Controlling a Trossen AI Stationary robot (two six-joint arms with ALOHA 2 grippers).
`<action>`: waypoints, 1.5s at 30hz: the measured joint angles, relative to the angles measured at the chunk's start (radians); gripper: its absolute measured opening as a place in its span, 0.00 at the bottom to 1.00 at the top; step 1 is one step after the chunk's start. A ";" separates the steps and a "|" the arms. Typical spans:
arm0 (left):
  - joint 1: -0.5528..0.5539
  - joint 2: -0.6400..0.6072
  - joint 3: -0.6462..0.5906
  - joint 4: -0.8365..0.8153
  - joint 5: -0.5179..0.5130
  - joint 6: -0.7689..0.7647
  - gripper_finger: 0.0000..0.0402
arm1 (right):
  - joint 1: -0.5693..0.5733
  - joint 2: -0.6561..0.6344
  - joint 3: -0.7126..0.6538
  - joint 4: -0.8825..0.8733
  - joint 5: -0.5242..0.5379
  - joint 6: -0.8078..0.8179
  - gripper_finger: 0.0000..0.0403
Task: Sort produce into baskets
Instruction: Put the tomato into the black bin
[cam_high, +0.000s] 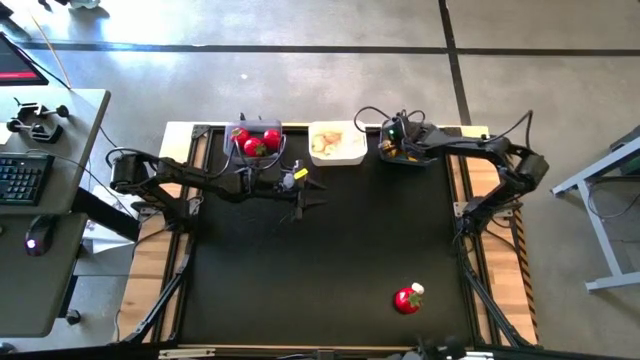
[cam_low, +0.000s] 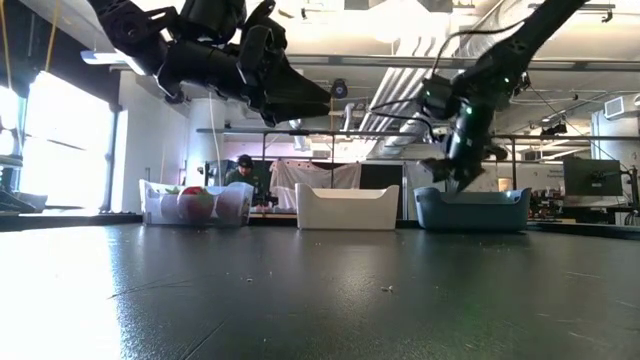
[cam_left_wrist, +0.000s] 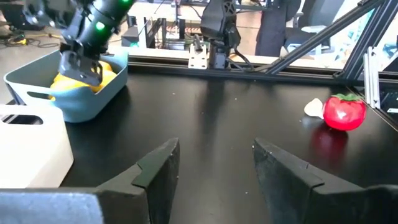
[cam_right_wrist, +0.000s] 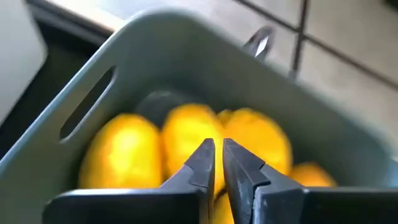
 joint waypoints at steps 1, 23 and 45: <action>0.000 0.000 0.000 -0.002 0.000 0.001 0.46 | 0.001 0.000 -0.022 0.029 -0.022 0.011 0.05; 0.013 0.199 -0.079 0.409 0.022 -0.023 0.04 | 0.555 -0.477 -0.267 0.089 -0.006 0.243 0.00; 0.014 0.206 -0.079 0.413 0.006 0.004 0.00 | 1.294 -0.119 0.357 -0.739 -0.397 1.170 0.00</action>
